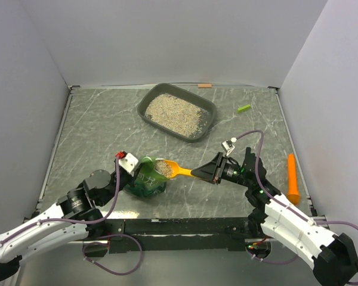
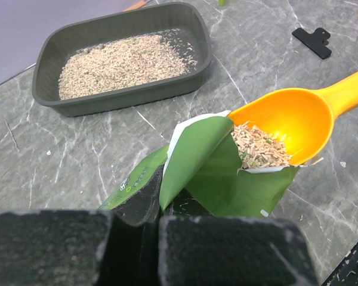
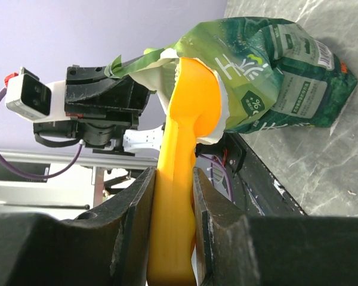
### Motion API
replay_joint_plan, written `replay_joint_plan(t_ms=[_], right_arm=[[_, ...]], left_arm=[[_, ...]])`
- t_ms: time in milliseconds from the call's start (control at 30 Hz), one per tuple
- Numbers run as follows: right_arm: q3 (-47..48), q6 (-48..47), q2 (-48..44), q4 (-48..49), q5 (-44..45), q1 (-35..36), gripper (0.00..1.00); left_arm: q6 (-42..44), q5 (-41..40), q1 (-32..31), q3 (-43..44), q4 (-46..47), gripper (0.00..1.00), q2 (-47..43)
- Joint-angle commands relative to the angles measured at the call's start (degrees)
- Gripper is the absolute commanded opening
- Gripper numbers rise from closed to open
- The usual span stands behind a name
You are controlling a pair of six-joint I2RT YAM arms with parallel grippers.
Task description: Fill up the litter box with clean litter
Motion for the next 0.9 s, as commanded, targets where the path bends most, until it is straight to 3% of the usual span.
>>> replay_joint_plan(t_ms=[0,867], right_arm=[[2.3,-0.4,-3.8,-4.3,1.1,-0.5,0.0],[-0.2,5.3,-15.1,-10.3,4.5,-0.5,0.0]], left_arm=[[-0.7,0.0,-0.4,0.5,2.8,0.01,1.2],[-0.7,-3.4,-0.5,0.3,3.5,0.01,-3.4]])
